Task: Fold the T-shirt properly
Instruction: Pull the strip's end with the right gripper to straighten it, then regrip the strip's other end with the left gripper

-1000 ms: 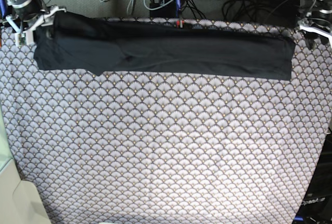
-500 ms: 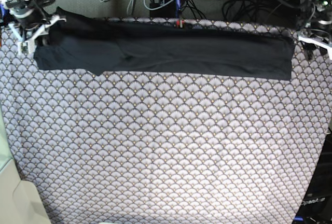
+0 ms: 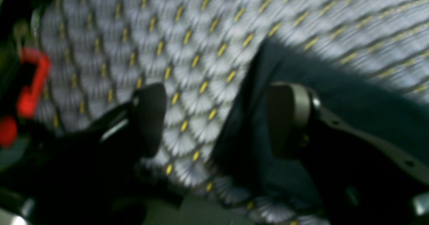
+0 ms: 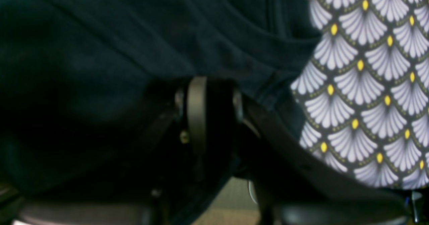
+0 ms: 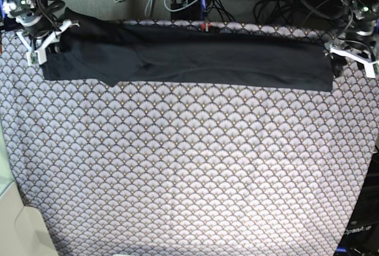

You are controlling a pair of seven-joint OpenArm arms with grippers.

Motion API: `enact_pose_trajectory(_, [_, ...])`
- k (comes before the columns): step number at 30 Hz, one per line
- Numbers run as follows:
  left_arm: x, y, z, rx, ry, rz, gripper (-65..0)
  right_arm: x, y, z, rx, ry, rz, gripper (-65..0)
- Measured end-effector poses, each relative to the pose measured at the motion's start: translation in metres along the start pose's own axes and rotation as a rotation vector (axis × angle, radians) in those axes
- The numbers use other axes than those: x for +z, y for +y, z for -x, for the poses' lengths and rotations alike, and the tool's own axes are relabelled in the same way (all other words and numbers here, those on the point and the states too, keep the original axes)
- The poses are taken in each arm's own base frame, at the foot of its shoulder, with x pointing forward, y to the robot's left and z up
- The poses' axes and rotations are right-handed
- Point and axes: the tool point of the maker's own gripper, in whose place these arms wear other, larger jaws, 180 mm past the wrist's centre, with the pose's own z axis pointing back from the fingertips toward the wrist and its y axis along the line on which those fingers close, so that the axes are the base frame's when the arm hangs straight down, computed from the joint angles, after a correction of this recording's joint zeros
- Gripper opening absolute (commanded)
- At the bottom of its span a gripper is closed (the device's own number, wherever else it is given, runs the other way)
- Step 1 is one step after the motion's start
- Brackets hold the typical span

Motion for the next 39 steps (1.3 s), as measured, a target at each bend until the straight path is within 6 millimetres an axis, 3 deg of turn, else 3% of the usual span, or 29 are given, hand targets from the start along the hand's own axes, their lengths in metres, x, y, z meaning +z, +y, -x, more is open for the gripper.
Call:
enact_pose_trajectory(5, [0.004,-0.001,0.005,0.027,0.010,0.016,-19.0,-0.001,0.001,0.000,0.002,0.001,-0.003,-56.2])
enact_pose_trajectory(12, [-0.012,-0.007,0.022,0.084,0.082,0.045,-19.0,-0.002,0.004,-0.001,0.008,0.002,-0.011,-56.2])
enact_pose_trajectory(20, [-0.023,-0.036,0.020,0.060,0.088,0.125,-19.2,-0.003,0.006,-0.002,0.013,-0.001,-0.016,-56.2])
enact_pose_trajectory(31, [-0.030,-0.035,0.048,0.115,0.153,0.133,-19.2,-0.003,0.006,-0.002,0.013,-0.002,-0.016,-56.2])
enact_pose_trajectory(39, [-0.035,-0.033,0.050,0.142,0.139,0.145,-19.3,-0.003,0.006,-0.002,0.013,-0.003,-0.016,-56.2])
